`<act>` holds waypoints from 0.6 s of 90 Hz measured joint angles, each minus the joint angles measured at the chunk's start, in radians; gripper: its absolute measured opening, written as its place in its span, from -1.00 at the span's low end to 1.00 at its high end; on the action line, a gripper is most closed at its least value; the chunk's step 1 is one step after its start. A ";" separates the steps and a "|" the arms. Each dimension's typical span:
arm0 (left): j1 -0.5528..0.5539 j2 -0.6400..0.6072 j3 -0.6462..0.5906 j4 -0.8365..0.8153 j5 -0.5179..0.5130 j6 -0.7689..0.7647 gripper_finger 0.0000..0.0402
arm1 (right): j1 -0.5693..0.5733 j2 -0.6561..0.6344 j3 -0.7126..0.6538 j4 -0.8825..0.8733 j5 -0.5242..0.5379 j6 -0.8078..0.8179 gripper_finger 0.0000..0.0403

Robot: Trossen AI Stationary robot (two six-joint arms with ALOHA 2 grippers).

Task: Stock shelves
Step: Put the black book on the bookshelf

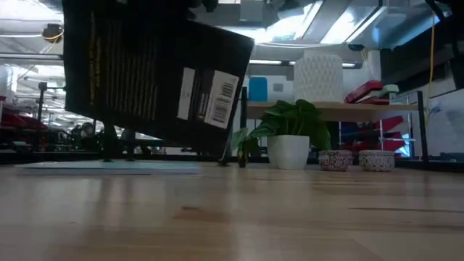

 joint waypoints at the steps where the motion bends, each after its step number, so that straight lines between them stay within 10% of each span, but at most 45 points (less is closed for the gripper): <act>1: -0.005 -0.007 0.000 -0.002 0.032 0.004 -0.38 | 0.000 0.000 0.000 -0.005 0.000 -0.004 -0.82; 19: -0.004 -0.120 0.033 -0.128 0.680 0.247 -0.42 | 0.001 0.000 0.004 -0.082 -0.074 -0.073 -0.81; 33: 0.105 -0.141 0.191 -0.646 1.196 0.466 -0.62 | 0.002 0.000 0.004 -0.079 -0.148 -0.098 -0.82; 41: 0.139 -0.139 0.280 -0.935 1.195 0.548 -0.74 | 0.002 0.000 0.004 -0.080 -0.161 -0.099 -0.81; 54: 0.152 -0.141 0.329 -1.236 0.856 0.354 -0.86 | -0.001 0.000 0.004 -0.108 -0.161 -0.100 -0.81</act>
